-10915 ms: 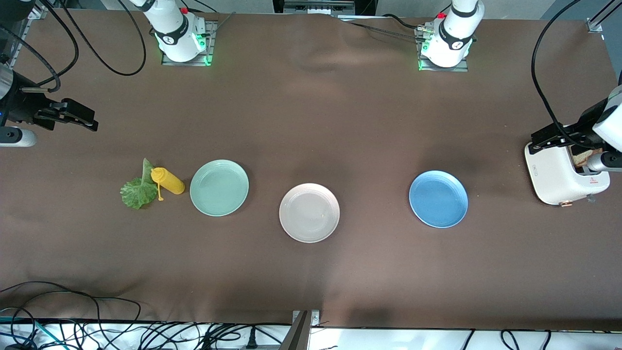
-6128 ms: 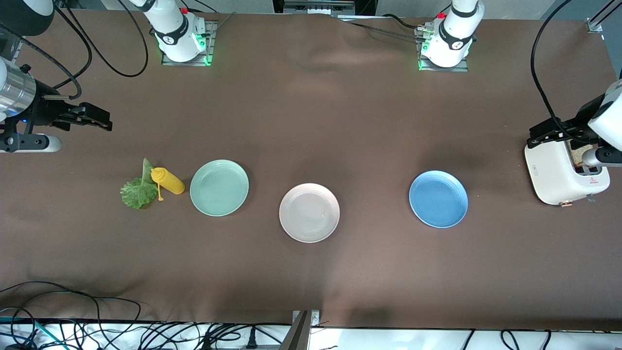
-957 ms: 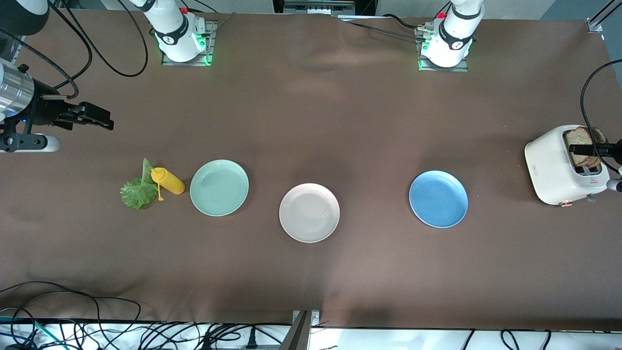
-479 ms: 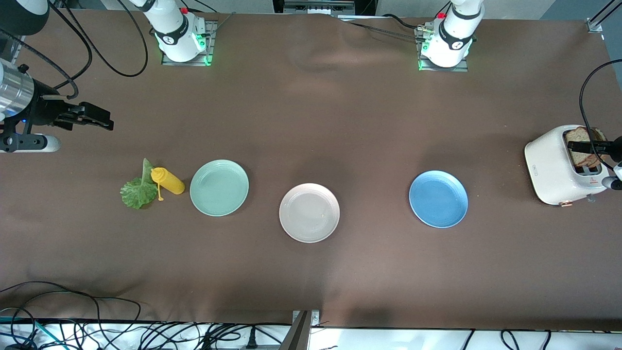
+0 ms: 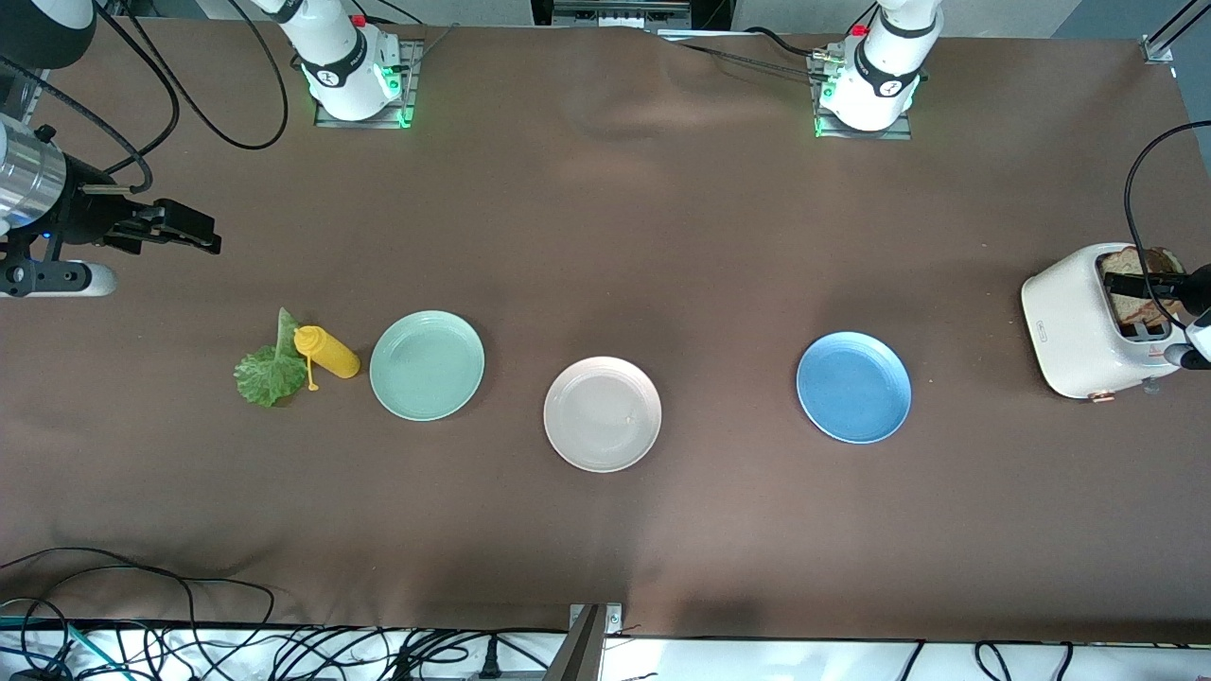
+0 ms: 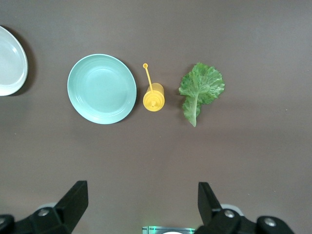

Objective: Make sandwich on beige plate with both arms
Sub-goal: 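Reach the left gripper into the toaster slot and grasp a bread slice, then lift the bread slice up out of the toaster with the left gripper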

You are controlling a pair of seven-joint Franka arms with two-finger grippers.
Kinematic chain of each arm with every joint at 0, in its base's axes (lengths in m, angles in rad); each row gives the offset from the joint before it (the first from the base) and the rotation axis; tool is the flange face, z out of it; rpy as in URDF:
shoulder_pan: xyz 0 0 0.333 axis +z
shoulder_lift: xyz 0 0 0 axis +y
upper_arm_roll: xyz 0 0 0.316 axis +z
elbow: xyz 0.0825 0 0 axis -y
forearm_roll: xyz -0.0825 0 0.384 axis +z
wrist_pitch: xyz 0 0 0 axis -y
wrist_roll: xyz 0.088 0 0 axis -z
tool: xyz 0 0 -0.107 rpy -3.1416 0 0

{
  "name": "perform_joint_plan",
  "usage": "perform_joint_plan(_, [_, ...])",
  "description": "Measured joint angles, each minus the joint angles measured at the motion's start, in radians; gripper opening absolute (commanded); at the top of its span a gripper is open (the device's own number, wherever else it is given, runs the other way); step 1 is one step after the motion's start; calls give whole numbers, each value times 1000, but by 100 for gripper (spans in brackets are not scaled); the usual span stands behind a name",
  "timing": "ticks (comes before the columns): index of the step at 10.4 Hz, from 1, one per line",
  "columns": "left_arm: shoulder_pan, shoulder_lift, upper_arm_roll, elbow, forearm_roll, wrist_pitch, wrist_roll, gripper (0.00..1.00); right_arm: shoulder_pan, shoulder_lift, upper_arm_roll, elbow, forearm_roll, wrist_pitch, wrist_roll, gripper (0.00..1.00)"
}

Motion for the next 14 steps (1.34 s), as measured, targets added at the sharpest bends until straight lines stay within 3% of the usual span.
perform_joint_plan(2, [0,3,0,0,6,-6,0,0,0,0,0,0,0,0,0,100])
perform_joint_plan(10, [0,0,-2,36,7,-14,20,0,0,0,0,0,0,0,0,100])
perform_joint_plan(14, [-2,-57,-21,83,7,-63,78,0,-1,0,-1,0,0,0,0,100])
